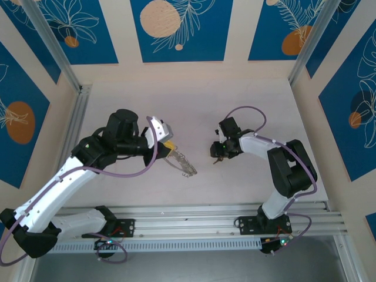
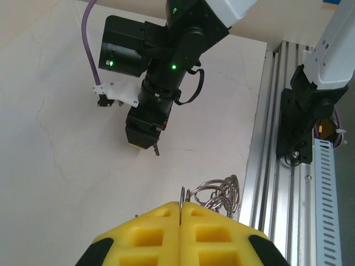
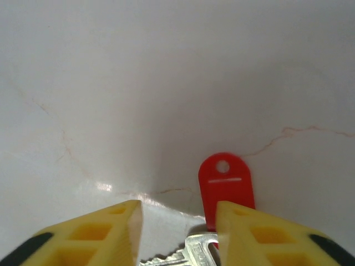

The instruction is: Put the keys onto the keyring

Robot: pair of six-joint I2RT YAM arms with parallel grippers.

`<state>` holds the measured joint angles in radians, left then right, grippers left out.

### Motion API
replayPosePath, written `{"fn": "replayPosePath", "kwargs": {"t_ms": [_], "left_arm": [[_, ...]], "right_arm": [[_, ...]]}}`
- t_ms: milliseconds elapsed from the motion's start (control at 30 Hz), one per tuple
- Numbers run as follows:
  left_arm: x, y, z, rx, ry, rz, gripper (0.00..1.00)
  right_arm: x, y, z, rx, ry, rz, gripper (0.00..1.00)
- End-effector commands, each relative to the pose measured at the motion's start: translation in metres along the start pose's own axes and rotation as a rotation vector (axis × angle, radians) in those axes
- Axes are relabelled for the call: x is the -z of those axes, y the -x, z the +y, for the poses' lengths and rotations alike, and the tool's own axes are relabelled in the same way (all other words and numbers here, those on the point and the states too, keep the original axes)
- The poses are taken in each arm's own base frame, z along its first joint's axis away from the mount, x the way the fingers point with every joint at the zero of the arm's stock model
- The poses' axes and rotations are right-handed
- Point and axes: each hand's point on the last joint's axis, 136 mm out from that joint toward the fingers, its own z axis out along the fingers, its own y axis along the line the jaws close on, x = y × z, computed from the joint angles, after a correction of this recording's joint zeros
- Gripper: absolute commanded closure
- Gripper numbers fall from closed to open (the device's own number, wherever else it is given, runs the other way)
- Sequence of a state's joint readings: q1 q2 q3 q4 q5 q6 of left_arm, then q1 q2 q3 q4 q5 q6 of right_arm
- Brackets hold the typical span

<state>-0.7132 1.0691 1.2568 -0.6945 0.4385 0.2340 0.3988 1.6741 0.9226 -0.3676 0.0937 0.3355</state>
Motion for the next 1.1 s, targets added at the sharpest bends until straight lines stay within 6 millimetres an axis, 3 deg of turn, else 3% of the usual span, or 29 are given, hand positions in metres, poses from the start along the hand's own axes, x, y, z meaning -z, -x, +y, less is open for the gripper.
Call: {"fn": "replayPosePath", "kwargs": {"t_ms": [0, 267, 500, 733, 933, 1067], "left_arm": [[0.007, 0.012, -0.003, -0.003, -0.011, -0.07, 1.0], [0.009, 0.01, 0.0, 0.015, -0.001, -0.078, 1.0], [0.009, 0.013, 0.004, 0.027, -0.001, -0.092, 1.0], [0.009, 0.013, 0.005, 0.039, -0.005, -0.095, 1.0], [0.009, 0.013, 0.005, 0.043, -0.011, -0.104, 1.0], [0.011, 0.015, 0.003, 0.042, -0.018, -0.117, 1.0]], "right_arm": [[-0.003, 0.002, 0.003, 0.002, -0.015, 0.023, 0.66], [-0.004, -0.002, 0.005, 0.014, -0.017, 0.031, 0.81], [0.003, -0.004, 0.007, 0.017, -0.004, 0.017, 1.0], [0.027, -0.004, 0.01, 0.031, 0.008, -0.031, 1.0], [0.048, -0.015, 0.001, -0.026, -0.002, -0.063, 0.75], [0.044, -0.015, -0.005, -0.062, -0.023, -0.028, 0.66]]}}
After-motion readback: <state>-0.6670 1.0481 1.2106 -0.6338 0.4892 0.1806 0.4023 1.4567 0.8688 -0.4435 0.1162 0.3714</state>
